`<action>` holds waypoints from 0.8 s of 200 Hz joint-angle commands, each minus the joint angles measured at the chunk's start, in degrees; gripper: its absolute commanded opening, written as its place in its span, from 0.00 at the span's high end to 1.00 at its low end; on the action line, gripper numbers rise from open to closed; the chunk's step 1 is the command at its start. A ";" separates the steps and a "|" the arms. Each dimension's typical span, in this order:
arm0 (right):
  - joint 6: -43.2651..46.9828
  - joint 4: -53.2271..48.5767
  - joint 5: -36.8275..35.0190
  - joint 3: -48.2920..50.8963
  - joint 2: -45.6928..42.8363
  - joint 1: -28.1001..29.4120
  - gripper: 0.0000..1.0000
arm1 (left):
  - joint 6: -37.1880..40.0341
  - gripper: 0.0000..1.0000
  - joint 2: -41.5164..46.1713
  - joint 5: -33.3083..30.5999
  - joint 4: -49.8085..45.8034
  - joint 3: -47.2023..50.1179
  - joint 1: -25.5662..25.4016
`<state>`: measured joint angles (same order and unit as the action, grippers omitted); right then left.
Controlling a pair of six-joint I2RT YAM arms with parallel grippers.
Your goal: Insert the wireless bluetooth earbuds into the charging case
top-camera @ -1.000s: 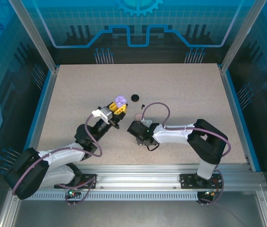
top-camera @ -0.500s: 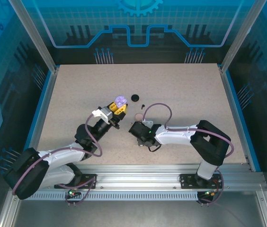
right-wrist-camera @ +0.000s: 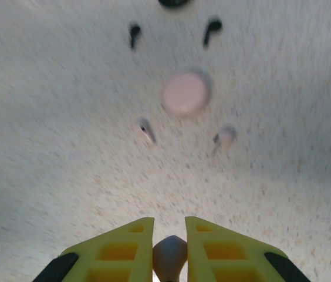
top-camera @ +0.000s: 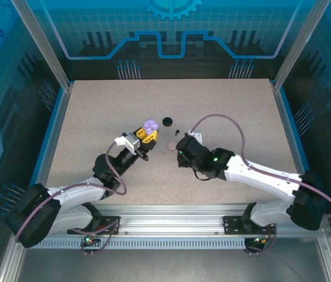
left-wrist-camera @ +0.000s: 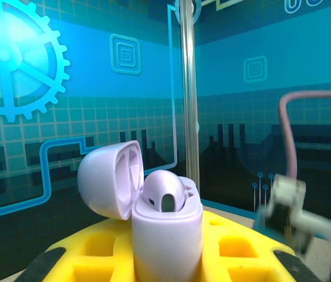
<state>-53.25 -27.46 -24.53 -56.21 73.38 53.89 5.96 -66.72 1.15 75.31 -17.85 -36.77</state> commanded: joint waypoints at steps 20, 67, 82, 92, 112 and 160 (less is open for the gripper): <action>9.83 -0.66 -0.90 -9.83 -6.98 -2.86 0.82 | 0.27 1.00 -2.28 4.01 3.10 -1.84 -0.62; 17.84 3.47 1.86 -19.64 -6.79 -3.04 0.82 | -0.22 1.00 -5.15 6.41 3.61 -3.23 -1.01; 19.35 6.80 3.02 -20.17 -6.29 -2.73 0.81 | -0.49 1.00 -5.63 6.41 3.45 -3.78 -1.36; 20.46 9.15 3.59 -19.93 -5.96 -2.20 0.81 | -0.72 1.00 -5.83 6.41 3.20 -4.23 -1.54; 22.65 14.32 3.87 -18.59 -5.20 -0.76 0.82 | -1.10 1.00 -5.89 6.41 2.38 -4.97 -1.72; 25.28 25.23 3.58 -13.01 -4.31 1.90 0.82 | -1.35 1.00 -5.88 6.41 1.42 -5.87 -2.05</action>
<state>-30.76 -10.94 -20.97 -71.72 68.53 54.52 5.91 -72.29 6.50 75.75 -22.06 -38.22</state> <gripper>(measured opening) 0.186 0.227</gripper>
